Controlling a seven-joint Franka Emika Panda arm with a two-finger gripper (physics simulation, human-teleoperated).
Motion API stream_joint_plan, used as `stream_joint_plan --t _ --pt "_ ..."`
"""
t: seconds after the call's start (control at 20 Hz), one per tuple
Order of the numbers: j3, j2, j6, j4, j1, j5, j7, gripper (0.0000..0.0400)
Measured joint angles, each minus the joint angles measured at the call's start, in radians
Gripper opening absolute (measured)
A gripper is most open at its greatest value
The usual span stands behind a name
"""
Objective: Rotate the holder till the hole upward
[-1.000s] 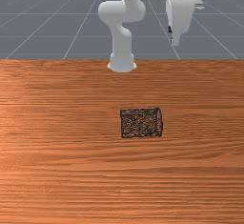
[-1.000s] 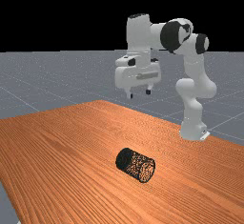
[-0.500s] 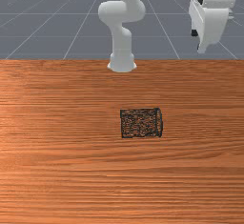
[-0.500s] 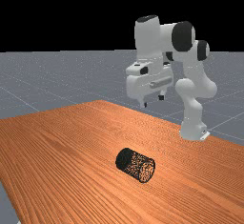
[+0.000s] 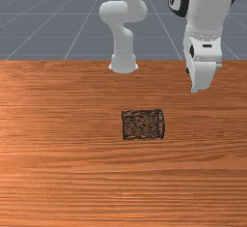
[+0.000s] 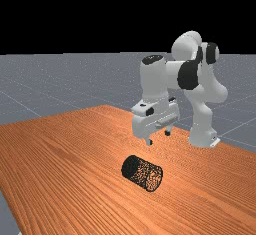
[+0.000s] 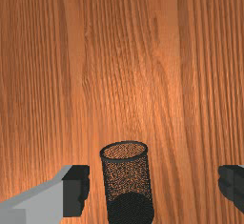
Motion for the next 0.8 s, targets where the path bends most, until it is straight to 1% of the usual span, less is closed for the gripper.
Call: stream_joint_plan --t 0.05,0.1,0.15,0.25,0.3,0.35,0.45,0.5,0.55,0.6,0.65,0.75,0.8 --pt "0.0 0.004 0.022 -0.016 0.0 -0.001 -0.001 0.04" --pt "0.004 0.07 -0.055 0.071 -0.001 0.01 -0.003 0.04" --pt "0.002 0.065 0.002 0.022 -0.002 0.006 -0.005 0.04" --pt "0.001 0.091 0.04 0.001 -0.002 0.006 -0.007 0.04" --pt "0.004 0.143 -0.004 0.061 -0.003 0.011 -0.009 0.04" --pt "0.001 0.123 0.077 -0.012 -0.002 0.005 -0.01 0.04" --pt "0.002 0.171 0.069 0.018 -0.003 0.008 -0.013 0.04" --pt "0.001 0.18 0.093 0.004 -0.003 0.007 -0.014 0.04" --pt "-0.002 0.167 0.151 -0.044 -0.002 0.002 -0.013 0.04" --pt "-0.002 0.172 0.165 -0.052 -0.002 0.001 -0.013 0.04" --pt "-0.025 0.164 0.206 -0.081 0.019 -0.038 0.02 0.04" --pt "-0.042 0.185 0.199 -0.066 0.038 -0.066 0.045 0.04" --pt "-0.043 0.2 0.189 -0.045 0.039 -0.067 0.043 0.04"
